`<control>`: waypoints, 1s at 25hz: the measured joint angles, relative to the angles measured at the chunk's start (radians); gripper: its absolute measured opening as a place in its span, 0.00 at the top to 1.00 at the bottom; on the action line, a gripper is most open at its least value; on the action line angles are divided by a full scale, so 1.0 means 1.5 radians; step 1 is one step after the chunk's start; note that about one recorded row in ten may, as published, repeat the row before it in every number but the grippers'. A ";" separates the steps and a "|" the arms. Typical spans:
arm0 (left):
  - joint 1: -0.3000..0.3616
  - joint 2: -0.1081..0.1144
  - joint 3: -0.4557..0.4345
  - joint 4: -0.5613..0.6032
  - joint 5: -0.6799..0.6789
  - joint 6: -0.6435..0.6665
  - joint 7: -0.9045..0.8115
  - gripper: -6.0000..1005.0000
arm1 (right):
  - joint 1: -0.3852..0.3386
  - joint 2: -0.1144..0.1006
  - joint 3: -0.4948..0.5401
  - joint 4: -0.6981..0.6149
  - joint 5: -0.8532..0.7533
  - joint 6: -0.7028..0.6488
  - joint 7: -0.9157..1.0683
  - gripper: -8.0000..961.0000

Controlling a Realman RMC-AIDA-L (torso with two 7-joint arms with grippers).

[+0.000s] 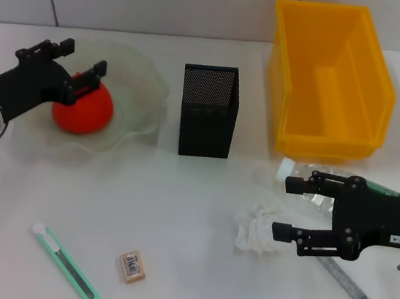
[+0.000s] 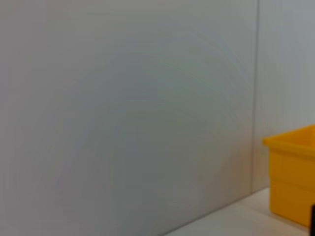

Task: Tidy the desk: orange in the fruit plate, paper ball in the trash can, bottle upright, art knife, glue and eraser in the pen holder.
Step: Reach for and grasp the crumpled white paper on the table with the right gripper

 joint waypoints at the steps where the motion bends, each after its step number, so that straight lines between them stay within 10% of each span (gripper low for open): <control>1: 0.000 0.000 0.008 0.000 0.001 0.001 0.000 0.35 | 0.000 0.000 0.001 0.000 0.000 0.000 0.000 0.14; 11: 0.047 0.010 0.091 0.076 0.036 0.096 -0.071 0.16 | -0.007 -0.003 0.007 0.000 0.003 0.018 -0.001 0.14; 25: 0.112 0.046 0.083 0.182 0.206 0.360 -0.225 0.16 | -0.012 -0.003 0.016 -0.009 0.000 0.015 -0.011 0.14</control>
